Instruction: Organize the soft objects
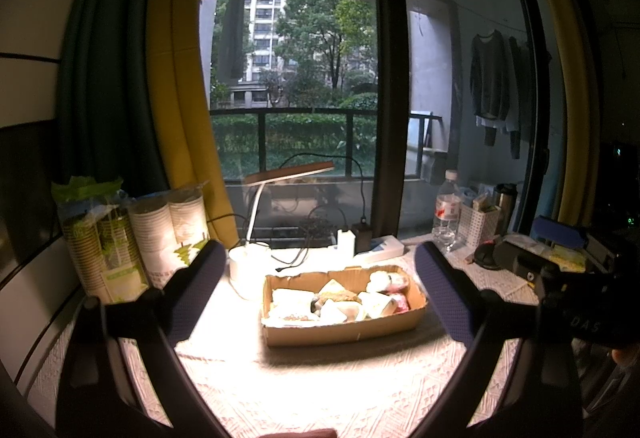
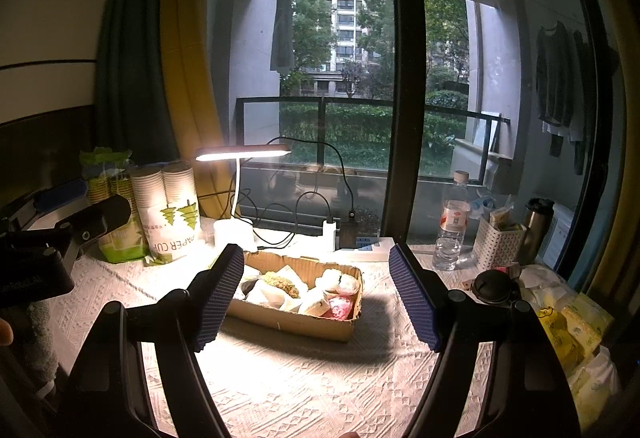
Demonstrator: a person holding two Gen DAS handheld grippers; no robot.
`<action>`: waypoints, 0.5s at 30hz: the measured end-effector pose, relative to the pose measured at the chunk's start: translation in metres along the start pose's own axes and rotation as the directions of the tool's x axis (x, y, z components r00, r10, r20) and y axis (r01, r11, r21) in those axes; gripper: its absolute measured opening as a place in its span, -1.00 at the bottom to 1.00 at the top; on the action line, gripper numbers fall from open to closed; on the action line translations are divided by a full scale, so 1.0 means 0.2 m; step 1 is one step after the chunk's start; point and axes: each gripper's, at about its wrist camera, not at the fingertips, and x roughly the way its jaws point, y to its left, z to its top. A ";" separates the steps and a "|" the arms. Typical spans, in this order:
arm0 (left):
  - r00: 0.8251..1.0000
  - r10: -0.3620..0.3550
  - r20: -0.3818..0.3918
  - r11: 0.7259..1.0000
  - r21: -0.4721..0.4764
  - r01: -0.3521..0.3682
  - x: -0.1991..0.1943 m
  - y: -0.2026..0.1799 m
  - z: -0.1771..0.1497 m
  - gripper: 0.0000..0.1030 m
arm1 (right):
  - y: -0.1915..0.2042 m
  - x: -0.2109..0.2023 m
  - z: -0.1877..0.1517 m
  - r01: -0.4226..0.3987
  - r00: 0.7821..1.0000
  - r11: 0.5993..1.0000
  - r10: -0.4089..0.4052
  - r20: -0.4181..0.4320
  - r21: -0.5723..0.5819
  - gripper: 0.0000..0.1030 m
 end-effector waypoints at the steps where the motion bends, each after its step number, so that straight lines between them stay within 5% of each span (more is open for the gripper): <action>1: 1.000 0.000 0.000 1.000 0.000 0.000 0.00 0.00 0.00 0.87 | 0.00 0.00 0.00 0.000 1.000 1.000 0.000 0.000 0.000 0.51; 15: 1.000 -0.003 -0.001 1.000 0.001 0.003 0.00 0.00 0.00 0.87 | 0.00 0.00 0.00 0.000 1.000 1.000 0.000 0.000 0.000 0.51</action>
